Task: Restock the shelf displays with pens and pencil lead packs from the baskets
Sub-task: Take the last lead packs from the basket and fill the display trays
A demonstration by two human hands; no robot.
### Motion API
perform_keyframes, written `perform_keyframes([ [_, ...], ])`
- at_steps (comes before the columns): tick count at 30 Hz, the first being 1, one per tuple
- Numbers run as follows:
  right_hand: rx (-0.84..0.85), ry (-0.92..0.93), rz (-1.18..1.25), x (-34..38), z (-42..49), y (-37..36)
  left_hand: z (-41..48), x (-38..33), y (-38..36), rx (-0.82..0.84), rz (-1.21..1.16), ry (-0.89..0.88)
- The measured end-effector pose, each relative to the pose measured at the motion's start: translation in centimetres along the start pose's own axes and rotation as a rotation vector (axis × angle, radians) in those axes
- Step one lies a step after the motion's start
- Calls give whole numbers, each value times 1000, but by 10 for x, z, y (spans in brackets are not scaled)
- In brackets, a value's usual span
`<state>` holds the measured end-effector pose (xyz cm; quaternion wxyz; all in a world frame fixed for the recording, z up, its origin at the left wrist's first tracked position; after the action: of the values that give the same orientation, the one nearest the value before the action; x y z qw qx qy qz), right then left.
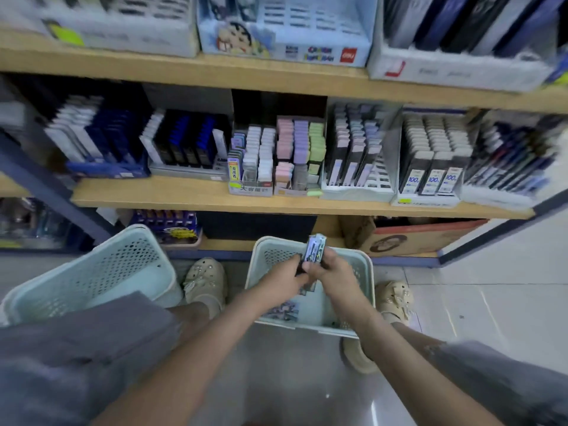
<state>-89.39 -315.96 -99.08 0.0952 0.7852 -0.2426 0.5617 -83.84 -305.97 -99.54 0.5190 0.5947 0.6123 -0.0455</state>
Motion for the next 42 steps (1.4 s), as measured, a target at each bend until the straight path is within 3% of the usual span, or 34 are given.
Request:
perform_keyframes([
  [8, 209, 96, 104, 109, -43, -46, -73, -50, 95, 1, -188, -158],
  [17, 255, 458, 62, 251, -79, -96, -146, -122, 211, -287, -65, -302],
  [25, 108, 747, 75, 338, -70, -104, -179, -135, 279, -431, -116, -351],
  [36, -213, 831, 90, 376, 4, -107, -135, -140, 317, -560, -286, -451],
  [42, -161, 816, -85, 378, 35, -111, -114, -127, 323, -568, -352, -468],
])
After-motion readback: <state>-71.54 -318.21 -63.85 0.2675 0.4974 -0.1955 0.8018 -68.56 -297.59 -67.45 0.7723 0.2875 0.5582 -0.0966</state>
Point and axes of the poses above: each hand's wrist, its own z-axis towards the middle knuckle, its own y-axis out of the back of the hand, x = y × z, the point moved 5 cm from there along z, towards the middle knuckle, and after that the axes turned 13 degrees about z, right-handed, at the moved point
